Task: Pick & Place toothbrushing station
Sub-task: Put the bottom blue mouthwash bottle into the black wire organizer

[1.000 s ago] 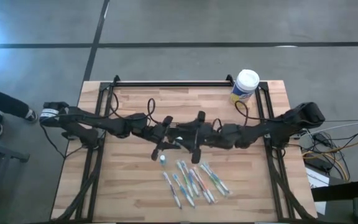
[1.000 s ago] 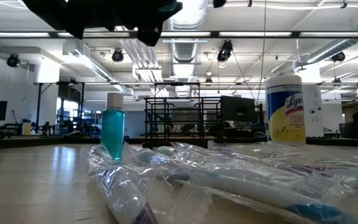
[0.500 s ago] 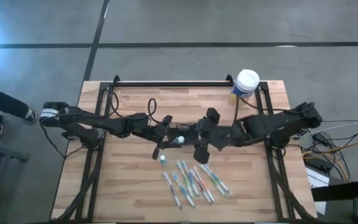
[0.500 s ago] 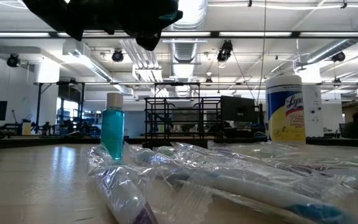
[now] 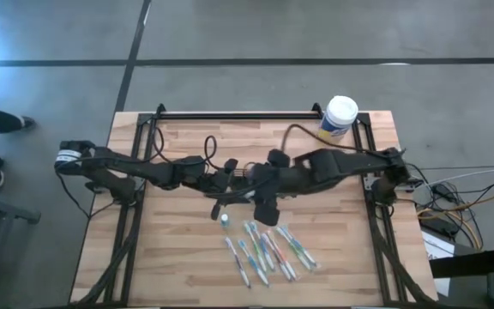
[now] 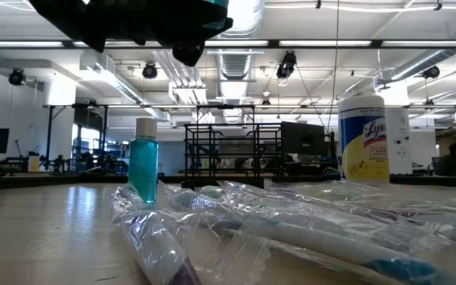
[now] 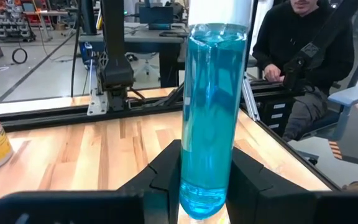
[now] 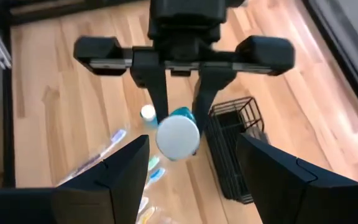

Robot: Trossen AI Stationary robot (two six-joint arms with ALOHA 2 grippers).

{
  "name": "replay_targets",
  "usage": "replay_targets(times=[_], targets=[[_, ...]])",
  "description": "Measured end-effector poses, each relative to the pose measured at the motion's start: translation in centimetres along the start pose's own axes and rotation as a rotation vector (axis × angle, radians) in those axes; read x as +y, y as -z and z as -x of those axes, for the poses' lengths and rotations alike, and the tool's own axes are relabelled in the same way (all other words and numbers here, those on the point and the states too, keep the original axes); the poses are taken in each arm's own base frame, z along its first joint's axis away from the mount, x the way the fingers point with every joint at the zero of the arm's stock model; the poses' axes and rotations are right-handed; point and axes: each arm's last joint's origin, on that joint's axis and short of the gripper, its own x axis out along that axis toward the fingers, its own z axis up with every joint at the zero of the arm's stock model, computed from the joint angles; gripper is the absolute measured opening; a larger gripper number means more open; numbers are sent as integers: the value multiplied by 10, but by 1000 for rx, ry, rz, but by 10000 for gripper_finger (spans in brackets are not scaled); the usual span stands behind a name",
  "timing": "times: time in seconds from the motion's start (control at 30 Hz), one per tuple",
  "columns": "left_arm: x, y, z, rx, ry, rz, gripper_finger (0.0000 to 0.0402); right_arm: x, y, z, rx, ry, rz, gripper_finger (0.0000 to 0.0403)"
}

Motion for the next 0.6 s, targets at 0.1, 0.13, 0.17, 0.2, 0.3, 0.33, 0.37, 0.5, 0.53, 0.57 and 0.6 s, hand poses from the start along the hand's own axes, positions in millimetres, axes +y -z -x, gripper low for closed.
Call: replay_targets(times=[0.1,0.13,0.17,0.2,0.3,0.33,0.37,0.5,0.53,0.57,0.6], targets=[[1,1,0,14,-9,-2,89,-3,-7,-1,27,14,-18,238],[1,2,0,16,-13,-1,89,-5,-8,-4,42,24,-23,237],[1,2,0,22,-19,0,89,-7,-9,-7,51,23,-27,236],[2,2,0,24,-20,0,89,-10,-9,-7,56,14,-35,234],[1,2,0,24,-21,1,89,-14,-8,-14,95,-15,-56,230],[1,3,0,26,-22,2,89,-16,-8,-13,99,-15,-59,229],[2,2,0,25,-26,1,89,-17,-8,-13,101,-16,-60,228],[2,2,0,25,-24,0,89,-16,-9,-13,94,-21,-51,228],[1,2,0,24,-23,0,89,-16,-9,-14,97,-22,-51,228],[1,2,0,25,-23,0,89,-16,-9,-14,96,-24,-51,227],[1,2,0,25,-24,0,89,-16,-9,-14,97,-24,-50,226]])
